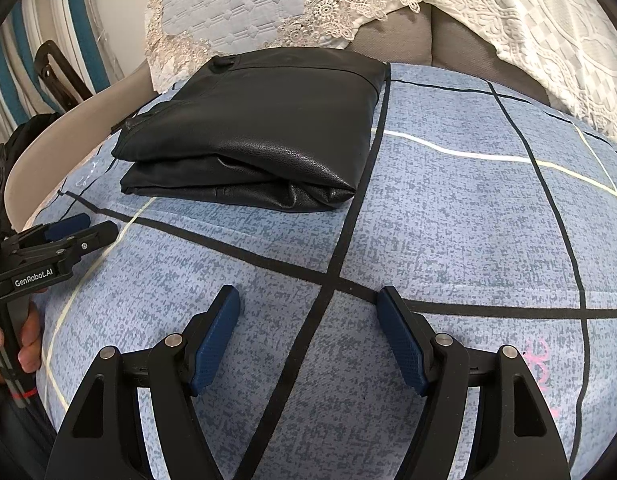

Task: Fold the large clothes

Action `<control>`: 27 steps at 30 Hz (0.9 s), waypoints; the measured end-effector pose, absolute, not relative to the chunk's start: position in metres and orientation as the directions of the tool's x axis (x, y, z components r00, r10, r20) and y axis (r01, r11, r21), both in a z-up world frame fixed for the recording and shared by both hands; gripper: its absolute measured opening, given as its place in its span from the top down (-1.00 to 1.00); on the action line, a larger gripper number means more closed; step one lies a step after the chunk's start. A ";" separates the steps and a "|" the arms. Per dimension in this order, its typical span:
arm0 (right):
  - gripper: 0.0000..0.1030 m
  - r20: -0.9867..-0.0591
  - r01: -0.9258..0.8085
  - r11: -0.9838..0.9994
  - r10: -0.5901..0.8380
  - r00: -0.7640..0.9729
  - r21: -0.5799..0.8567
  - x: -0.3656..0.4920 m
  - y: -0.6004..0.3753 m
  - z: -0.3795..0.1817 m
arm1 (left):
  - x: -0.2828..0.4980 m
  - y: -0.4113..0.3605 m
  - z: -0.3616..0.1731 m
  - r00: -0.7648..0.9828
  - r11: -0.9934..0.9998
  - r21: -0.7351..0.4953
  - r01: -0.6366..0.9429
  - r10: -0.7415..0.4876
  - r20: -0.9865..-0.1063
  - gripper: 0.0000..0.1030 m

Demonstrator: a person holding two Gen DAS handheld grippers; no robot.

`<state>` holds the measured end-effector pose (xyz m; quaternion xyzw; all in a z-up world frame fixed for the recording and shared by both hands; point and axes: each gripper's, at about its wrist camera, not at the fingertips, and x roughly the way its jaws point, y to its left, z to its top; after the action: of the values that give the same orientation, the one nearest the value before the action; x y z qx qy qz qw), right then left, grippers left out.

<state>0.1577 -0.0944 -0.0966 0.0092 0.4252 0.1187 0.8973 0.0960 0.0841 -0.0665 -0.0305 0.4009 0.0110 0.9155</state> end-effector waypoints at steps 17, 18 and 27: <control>-0.39 -0.763 -0.209 0.971 0.223 0.607 0.117 0.156 -0.094 -0.097 | 0.098 0.084 -0.067 0.670 0.998 -0.032 -0.048 0.008 -0.742 -0.63; -0.39 -0.763 -0.209 0.971 0.222 0.607 0.117 0.156 -0.093 -0.097 | 0.097 0.084 -0.067 0.670 0.998 -0.031 -0.048 0.009 -0.743 -0.63; -0.39 -0.764 -0.209 0.971 0.222 0.606 0.116 0.157 -0.093 -0.097 | 0.098 0.082 -0.066 0.663 0.998 -0.024 -0.054 0.018 -0.748 -0.64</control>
<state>0.1571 -0.0933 -0.0965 0.0072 0.4273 0.1203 0.8960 0.0980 0.0822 -0.0656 -0.0219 0.4099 0.0195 0.9117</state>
